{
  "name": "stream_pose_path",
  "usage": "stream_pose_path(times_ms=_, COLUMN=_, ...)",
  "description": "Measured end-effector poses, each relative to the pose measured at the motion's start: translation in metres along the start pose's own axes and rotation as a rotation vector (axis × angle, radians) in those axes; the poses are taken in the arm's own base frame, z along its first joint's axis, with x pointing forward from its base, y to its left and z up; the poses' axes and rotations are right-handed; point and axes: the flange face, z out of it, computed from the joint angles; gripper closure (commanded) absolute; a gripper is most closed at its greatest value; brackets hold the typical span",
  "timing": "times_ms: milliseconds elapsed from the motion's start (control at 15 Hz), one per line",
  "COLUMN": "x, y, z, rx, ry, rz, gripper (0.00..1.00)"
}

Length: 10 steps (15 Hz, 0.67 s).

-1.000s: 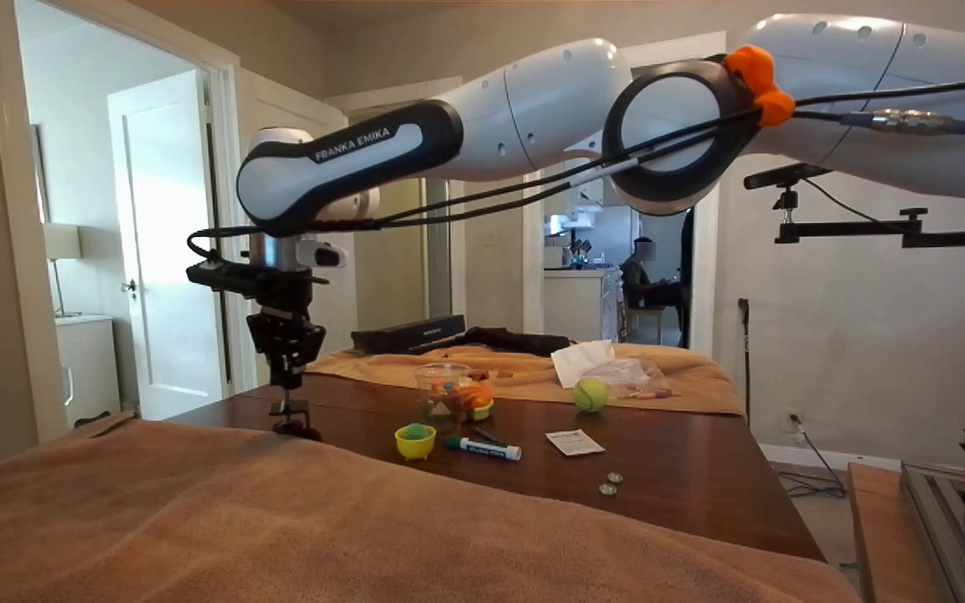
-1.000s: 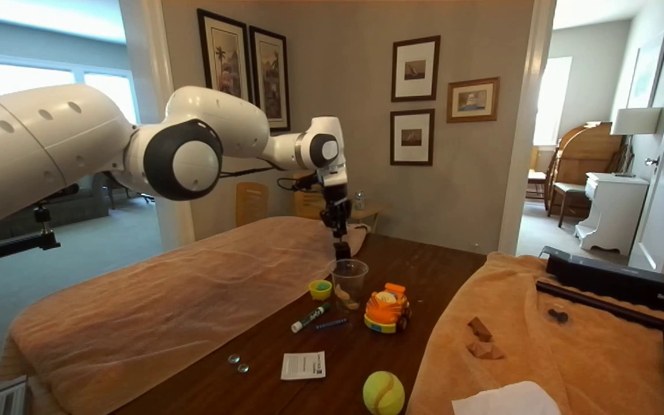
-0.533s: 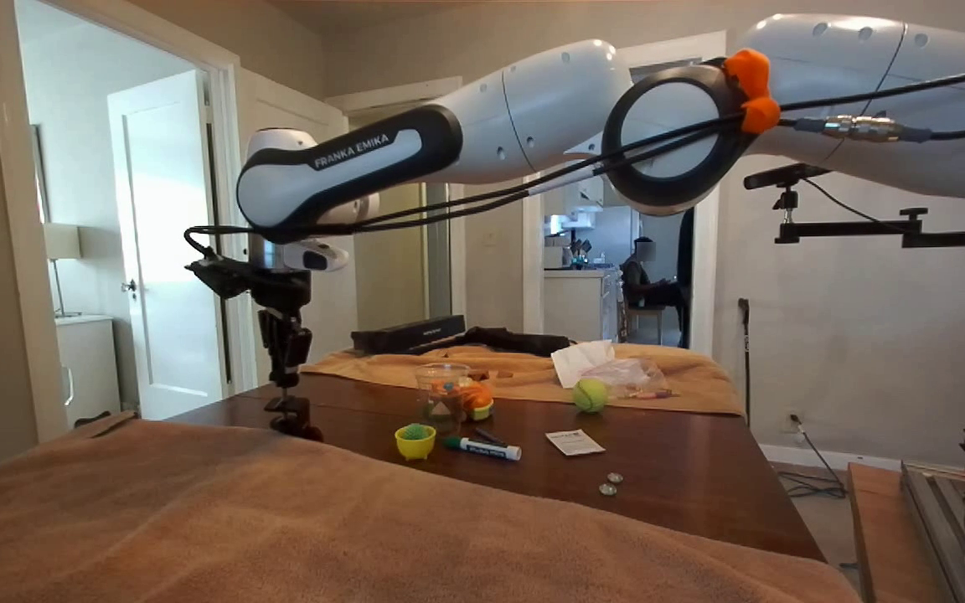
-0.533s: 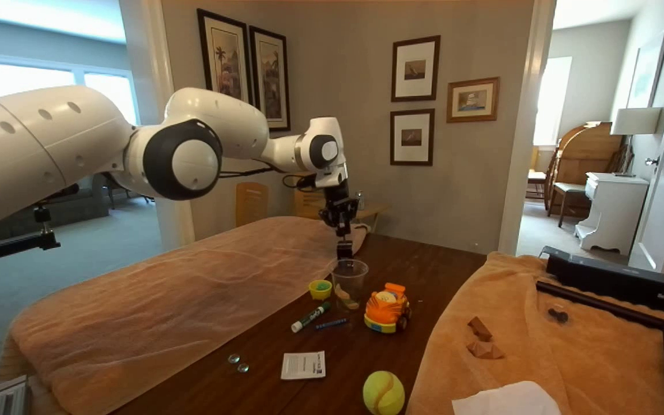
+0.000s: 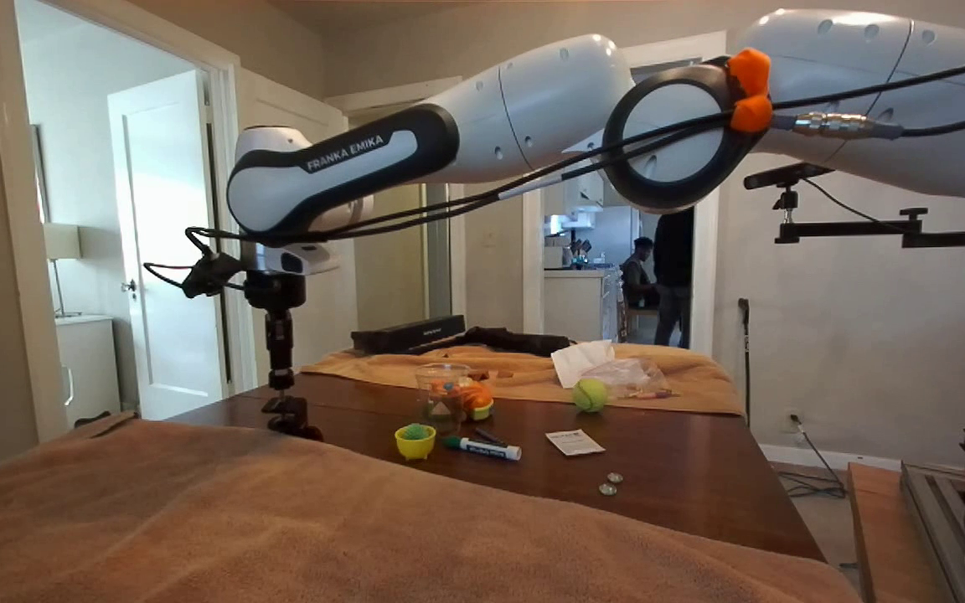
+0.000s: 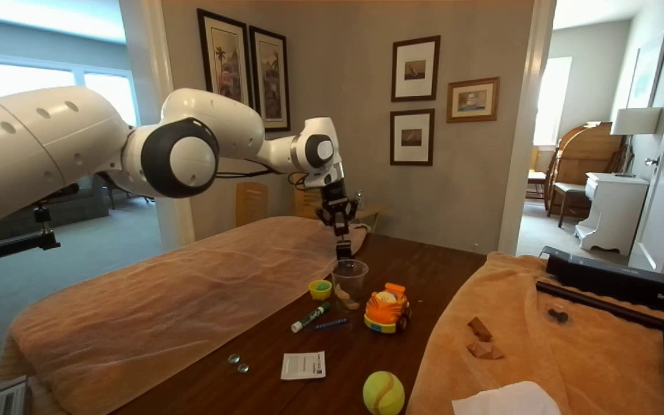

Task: Rotate the black clamp.

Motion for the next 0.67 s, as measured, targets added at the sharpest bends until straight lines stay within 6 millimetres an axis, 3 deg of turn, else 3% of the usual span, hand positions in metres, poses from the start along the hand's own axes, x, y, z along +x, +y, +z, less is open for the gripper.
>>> stream_pose_path(times_ms=667, x=-0.0071, y=0.0105, z=-0.0024, rx=-0.024, ry=0.010, rz=0.150, gripper=0.91)
